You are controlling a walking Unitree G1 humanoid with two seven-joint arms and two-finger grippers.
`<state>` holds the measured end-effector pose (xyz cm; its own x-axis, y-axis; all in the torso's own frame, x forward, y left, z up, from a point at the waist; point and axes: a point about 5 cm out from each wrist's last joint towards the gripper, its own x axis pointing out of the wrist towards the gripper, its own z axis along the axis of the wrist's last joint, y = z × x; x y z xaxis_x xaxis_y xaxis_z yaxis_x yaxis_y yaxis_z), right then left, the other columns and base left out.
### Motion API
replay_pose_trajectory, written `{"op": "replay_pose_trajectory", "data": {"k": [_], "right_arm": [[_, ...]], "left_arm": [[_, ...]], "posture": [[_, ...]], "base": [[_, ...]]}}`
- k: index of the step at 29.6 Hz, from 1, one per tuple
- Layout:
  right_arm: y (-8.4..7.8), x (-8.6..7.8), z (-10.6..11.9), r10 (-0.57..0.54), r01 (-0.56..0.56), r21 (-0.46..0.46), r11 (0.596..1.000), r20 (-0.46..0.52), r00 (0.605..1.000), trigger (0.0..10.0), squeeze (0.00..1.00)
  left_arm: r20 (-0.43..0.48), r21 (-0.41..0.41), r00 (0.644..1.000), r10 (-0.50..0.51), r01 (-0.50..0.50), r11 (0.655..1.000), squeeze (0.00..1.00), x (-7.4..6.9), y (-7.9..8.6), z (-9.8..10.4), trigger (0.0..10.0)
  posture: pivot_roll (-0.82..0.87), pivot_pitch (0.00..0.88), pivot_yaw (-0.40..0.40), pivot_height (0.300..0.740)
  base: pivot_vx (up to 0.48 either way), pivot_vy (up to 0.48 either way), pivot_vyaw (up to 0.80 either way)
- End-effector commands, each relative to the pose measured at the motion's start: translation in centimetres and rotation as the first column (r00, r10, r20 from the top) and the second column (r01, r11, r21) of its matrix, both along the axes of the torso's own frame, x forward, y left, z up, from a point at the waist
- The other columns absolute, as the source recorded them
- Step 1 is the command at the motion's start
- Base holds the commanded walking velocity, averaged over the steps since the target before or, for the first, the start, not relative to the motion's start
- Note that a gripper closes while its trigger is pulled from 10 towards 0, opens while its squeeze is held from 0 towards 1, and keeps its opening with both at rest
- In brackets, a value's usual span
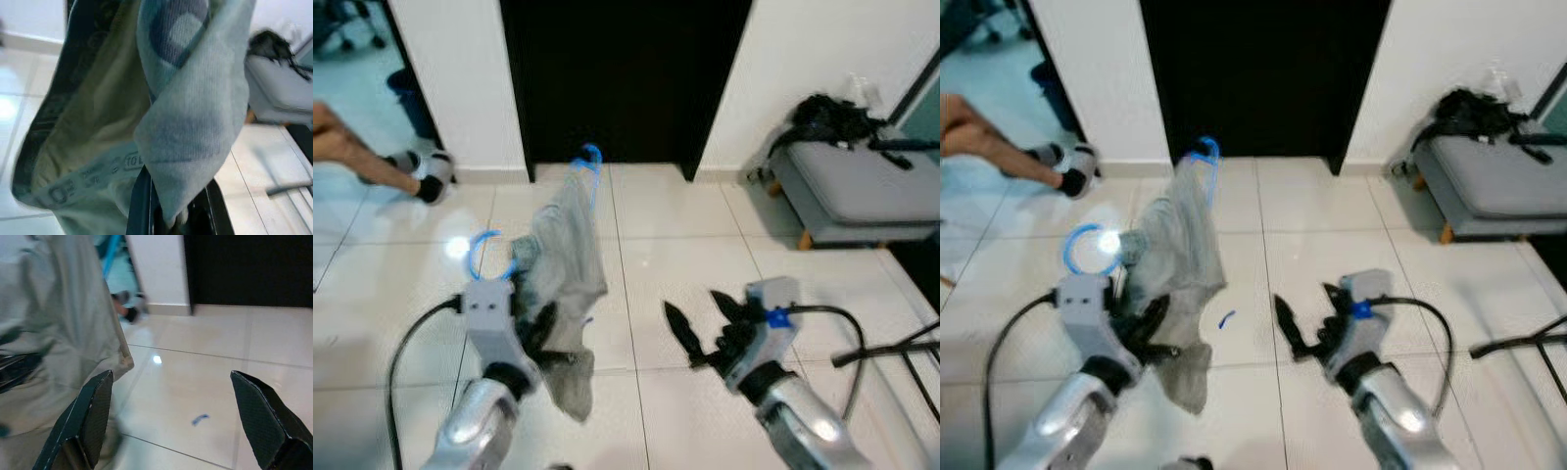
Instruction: Hang hanger
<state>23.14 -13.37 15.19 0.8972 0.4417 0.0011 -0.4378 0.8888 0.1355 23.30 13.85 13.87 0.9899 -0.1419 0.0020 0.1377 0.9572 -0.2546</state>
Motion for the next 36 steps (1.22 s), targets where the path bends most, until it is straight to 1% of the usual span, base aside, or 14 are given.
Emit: {"op": "replay_pose_trajectory", "data": {"k": [1,15,20,26,35,36], "right_arm": [[-0.55,-0.16,-0.57,-0.021,0.021,-0.026,0.999,-0.022,1.000,10.0,0.00],[-0.58,-0.36,-0.47,-0.021,0.021,-0.016,1.000,-0.018,1.000,10.0,0.00],[-0.70,-0.32,-0.46,-0.029,0.029,-0.001,1.000,-0.021,0.999,10.0,0.00],[-0.81,-0.30,-0.46,-0.047,0.047,0.027,0.999,-0.023,0.999,10.0,0.00],[-0.81,-0.71,-0.37,-0.044,0.045,0.039,0.998,-0.025,0.999,10.0,0.00],[-0.89,-0.84,-0.36,-0.058,0.059,0.058,0.997,-0.029,0.998,10.0,0.00]], "left_arm": [[0.003,-0.006,1.000,-0.008,0.008,1.000,0.00,-0.22,-0.26,0.03,10.0],[-0.002,-0.001,1.000,-0.024,0.024,1.000,0.00,-0.12,-0.43,0.10,10.0],[-0.008,0.008,0.999,-0.031,0.031,0.999,0.00,-0.11,-0.52,0.07,10.0],[-0.013,0.019,0.999,-0.035,0.035,0.999,0.00,-0.12,-0.45,-0.02,10.0],[-0.021,0.022,0.999,-0.041,0.042,0.999,0.00,-0.43,-0.43,0.03,10.0],[-0.024,0.020,0.999,-0.042,0.043,0.999,0.00,-0.52,-0.33,0.02,10.0]], "posture": [[0.09,0.159,-0.078,0.740],[0.08,0.168,-0.069,0.740],[0.08,0.172,-0.071,0.740],[0.09,0.171,-0.063,0.740],[0.09,0.175,-0.057,0.740],[0.09,0.187,-0.050,0.740]], "base": [[0.371,0.000,0.80],[0.363,0.000,0.80],[0.000,0.000,0.80],[0.000,0.000,0.00],[0.000,0.000,0.00],[0.000,0.000,0.00]]}}
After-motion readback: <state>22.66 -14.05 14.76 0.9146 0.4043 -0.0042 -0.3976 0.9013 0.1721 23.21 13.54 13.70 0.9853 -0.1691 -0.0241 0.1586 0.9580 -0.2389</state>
